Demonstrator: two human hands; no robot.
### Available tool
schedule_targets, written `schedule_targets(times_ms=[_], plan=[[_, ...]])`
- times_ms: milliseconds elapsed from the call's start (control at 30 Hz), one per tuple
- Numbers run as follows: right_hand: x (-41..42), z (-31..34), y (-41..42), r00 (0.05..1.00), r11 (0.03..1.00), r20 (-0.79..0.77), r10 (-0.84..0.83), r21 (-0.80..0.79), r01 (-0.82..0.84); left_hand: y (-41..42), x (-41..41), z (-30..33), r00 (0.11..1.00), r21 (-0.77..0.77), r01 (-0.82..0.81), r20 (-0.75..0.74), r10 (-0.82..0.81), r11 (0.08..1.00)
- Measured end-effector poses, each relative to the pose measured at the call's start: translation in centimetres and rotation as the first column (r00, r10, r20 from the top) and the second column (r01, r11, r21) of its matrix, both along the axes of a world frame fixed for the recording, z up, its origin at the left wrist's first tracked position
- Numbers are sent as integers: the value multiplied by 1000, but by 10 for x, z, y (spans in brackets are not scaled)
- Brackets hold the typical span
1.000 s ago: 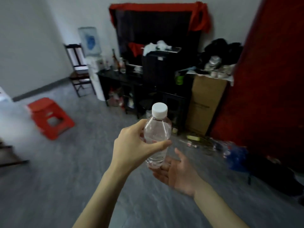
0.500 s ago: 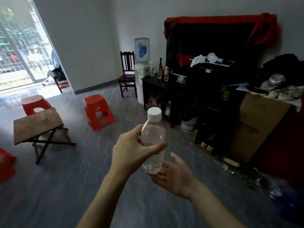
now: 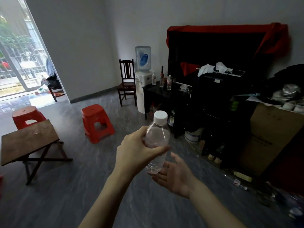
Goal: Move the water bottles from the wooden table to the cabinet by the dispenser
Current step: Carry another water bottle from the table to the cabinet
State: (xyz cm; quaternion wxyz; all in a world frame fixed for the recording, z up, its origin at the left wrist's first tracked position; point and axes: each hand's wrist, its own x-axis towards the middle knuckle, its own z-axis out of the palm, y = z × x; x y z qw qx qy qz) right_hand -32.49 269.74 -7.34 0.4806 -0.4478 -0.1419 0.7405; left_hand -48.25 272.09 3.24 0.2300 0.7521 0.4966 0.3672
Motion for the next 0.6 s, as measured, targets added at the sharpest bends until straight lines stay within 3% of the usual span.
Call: schedule_targets(times_ms=[300, 600], plan=[[15, 1, 117, 1000, 999, 0, 4, -37, -4, 117, 10, -2, 999, -30, -44, -1, 44, 999], [72, 13, 289, 1000, 1000, 5, 30, -1, -30, 285, 64, 12, 994, 30, -81, -65, 82, 996]])
